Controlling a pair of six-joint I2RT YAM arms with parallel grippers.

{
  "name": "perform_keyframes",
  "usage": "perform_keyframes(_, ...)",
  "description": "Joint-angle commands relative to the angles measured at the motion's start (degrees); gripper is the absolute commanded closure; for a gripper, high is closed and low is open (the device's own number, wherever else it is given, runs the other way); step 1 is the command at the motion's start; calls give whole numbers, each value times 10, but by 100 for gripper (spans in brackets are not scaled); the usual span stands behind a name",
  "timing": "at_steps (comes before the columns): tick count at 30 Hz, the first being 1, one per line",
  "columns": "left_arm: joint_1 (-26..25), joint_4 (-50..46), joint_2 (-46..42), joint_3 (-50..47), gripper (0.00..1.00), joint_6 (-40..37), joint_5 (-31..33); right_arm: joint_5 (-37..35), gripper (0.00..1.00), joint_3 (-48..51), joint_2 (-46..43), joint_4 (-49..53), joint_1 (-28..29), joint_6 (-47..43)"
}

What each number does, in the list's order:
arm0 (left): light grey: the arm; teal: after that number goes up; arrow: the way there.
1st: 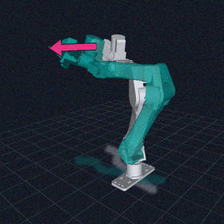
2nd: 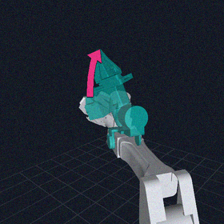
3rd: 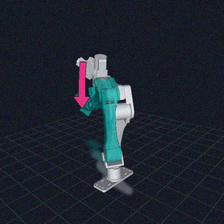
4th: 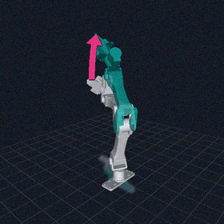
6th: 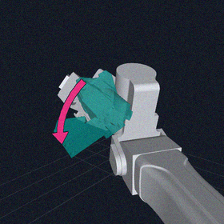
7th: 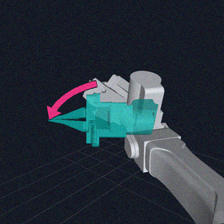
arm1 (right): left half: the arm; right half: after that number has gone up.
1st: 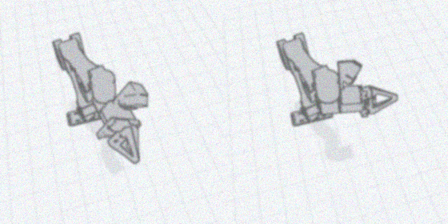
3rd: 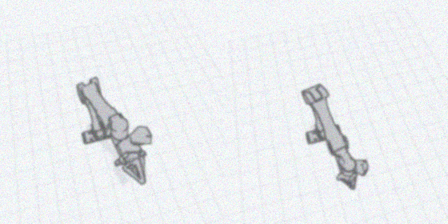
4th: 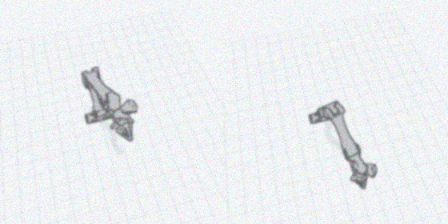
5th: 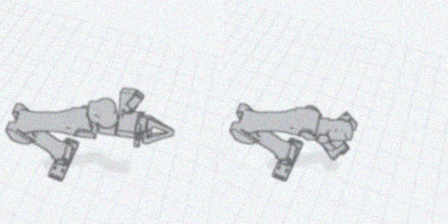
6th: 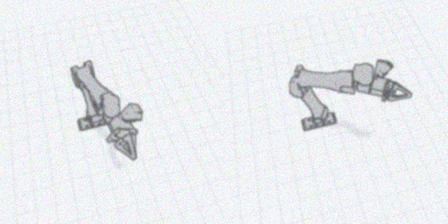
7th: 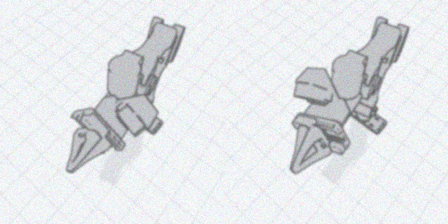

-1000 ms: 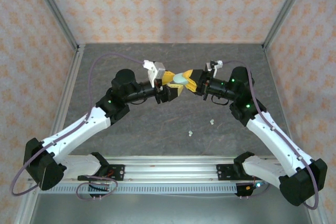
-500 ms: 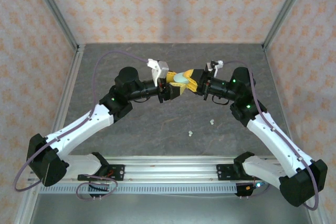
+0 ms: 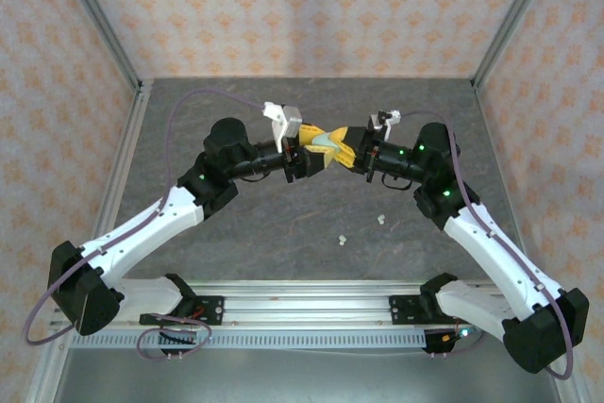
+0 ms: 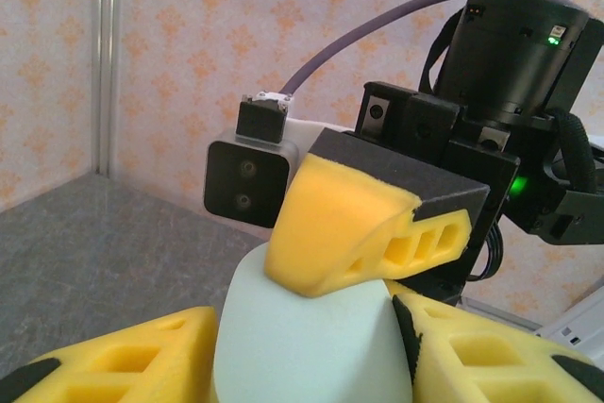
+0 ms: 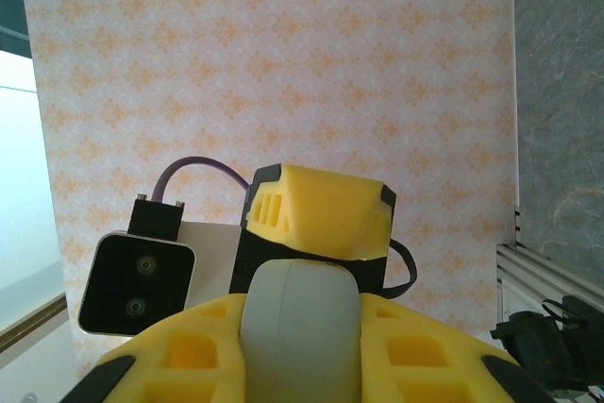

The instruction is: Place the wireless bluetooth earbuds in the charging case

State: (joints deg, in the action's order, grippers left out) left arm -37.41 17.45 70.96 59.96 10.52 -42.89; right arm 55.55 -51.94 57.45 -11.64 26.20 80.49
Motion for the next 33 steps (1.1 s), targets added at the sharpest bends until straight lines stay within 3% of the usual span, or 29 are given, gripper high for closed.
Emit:
perform_keyframes(1, -3, 17, 4, 23, 52, 1, -13, 19, 87, 4, -13, -26, 0, 21)
perform_keyframes(4, -6, 8, 6, 28, 49, -3, -13, 21, 87, 4, -13, -31, 1, 26)
perform_keyframes(8, -9, -7, 5, 28, 38, -10, -9, 17, 87, 6, -13, -39, 0, 35)
perform_keyframes(12, -10, -14, 1, 18, 36, -14, -3, 16, 88, 10, -12, -55, 0, 45)
perform_keyframes(18, -10, -18, -3, 12, 43, -17, -2, 18, 88, 10, -13, -57, 0, 48)
perform_keyframes(25, -10, -17, 1, 12, 44, -17, -3, 18, 88, 10, -18, -59, 0, 50)
perform_keyframes(33, -10, -15, 2, 15, 52, -16, -6, 17, 88, 15, -22, -58, 0, 52)
